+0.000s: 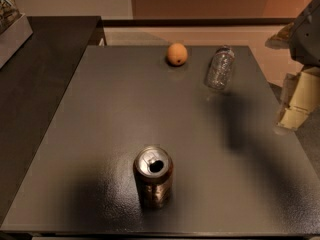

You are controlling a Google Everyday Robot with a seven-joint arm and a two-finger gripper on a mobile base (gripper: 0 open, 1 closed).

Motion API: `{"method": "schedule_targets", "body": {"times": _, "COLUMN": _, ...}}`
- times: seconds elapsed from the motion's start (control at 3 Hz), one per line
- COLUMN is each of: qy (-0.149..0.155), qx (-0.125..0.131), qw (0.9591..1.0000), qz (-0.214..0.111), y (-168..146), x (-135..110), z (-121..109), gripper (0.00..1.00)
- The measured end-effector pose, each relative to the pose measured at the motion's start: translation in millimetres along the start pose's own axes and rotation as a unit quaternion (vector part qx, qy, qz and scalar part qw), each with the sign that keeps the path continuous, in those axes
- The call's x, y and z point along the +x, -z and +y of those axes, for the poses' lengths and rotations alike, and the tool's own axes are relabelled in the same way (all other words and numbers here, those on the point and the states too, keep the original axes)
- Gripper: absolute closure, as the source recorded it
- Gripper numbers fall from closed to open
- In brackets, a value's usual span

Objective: Knock orange can over

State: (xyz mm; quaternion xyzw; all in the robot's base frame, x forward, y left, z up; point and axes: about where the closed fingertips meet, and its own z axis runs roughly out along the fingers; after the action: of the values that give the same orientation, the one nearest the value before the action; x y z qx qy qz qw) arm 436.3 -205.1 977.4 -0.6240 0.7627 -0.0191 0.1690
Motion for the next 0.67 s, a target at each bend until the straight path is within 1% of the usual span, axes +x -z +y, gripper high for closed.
{"method": "schedule_targets", "body": {"times": 0.33, "qy": 0.040, "qx": -0.020, "qw": 0.9985, "qz": -0.031, "y": -9, "x": -19, "z": 18, "gripper": 0.00}}
{"method": "schedule_targets", "body": {"times": 0.67, "qy": 0.072, "qx": -0.046, "qw": 0.9943, "qz": -0.064, "y": -27, "x": -38, "z": 43, "gripper": 0.00}}
